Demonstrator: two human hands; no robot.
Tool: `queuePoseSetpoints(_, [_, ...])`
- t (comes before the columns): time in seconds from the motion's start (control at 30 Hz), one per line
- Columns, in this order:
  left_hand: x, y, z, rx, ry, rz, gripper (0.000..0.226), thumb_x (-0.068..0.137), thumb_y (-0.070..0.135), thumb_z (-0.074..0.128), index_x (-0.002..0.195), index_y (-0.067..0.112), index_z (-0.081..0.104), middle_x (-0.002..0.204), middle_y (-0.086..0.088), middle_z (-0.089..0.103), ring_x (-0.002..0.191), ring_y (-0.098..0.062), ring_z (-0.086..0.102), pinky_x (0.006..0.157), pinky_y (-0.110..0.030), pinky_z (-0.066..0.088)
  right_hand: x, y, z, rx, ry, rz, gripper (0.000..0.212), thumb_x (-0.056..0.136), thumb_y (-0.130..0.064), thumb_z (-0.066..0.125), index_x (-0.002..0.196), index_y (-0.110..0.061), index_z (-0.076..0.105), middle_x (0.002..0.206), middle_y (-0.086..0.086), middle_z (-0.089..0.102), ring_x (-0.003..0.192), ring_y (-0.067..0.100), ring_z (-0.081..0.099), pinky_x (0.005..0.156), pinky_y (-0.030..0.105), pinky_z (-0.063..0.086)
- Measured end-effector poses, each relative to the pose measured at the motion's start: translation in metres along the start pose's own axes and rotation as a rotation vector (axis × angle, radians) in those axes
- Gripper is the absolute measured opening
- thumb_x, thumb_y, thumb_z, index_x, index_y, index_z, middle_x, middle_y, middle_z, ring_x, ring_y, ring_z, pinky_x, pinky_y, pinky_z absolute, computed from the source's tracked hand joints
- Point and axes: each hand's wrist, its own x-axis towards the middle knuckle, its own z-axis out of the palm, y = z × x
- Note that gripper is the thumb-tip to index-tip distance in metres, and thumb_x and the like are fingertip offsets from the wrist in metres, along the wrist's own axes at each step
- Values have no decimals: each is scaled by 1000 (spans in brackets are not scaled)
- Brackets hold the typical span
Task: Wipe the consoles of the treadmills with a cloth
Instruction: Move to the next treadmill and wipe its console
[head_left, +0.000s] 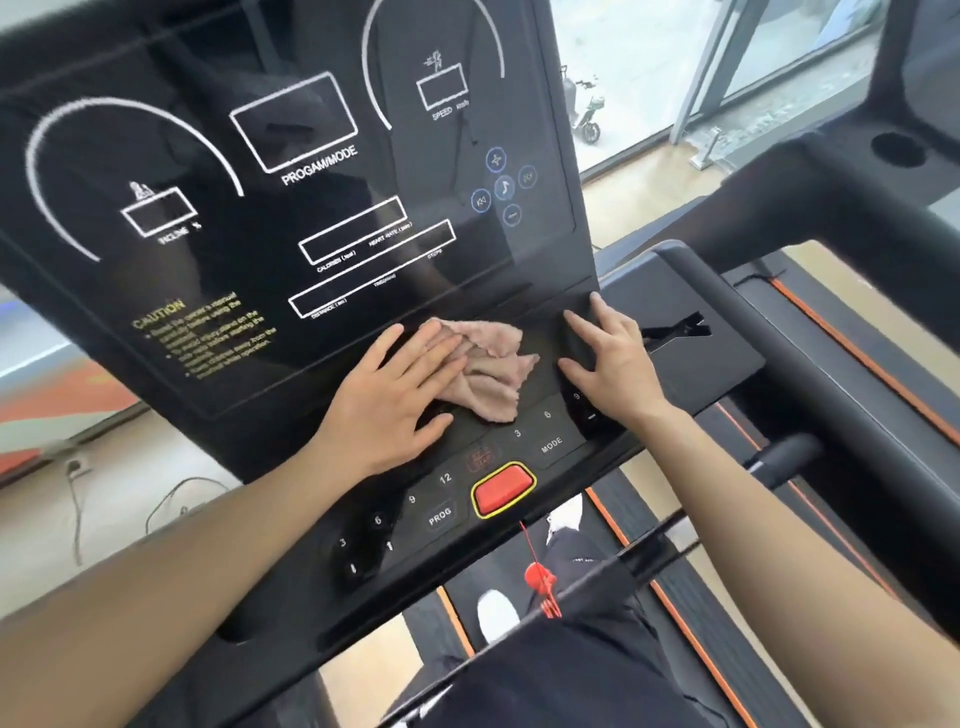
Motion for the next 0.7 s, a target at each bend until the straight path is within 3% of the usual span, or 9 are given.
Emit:
queuePoseSetpoints(0.27, [-81,6,13,-91,9,-255,67,101,55,44,159,23,36,169,-2,28,161,-29,13,128,-53,10,-10,-15,10,-78,-10,73,69,95,-39,66,156,-28,38,170,5,19,154,32,16,127,44,20])
queuePoseSetpoints(0.5, [-147,14,27,-167,-14,-472,68,99,53,42,158,21,38,168,-6,31,160,-33,14,126,-58,15,-12,-14,16,-45,32,89,67,95,-34,66,155,-30,38,169,1,22,153,30,16,123,47,29])
queuePoseSetpoints(0.7, [-185,63,38,-459,10,-697,70,97,54,44,156,16,43,169,-5,28,161,-24,13,127,-53,22,-10,-16,24,-26,75,91,65,93,-33,68,153,-25,43,167,6,27,149,32,23,123,44,27])
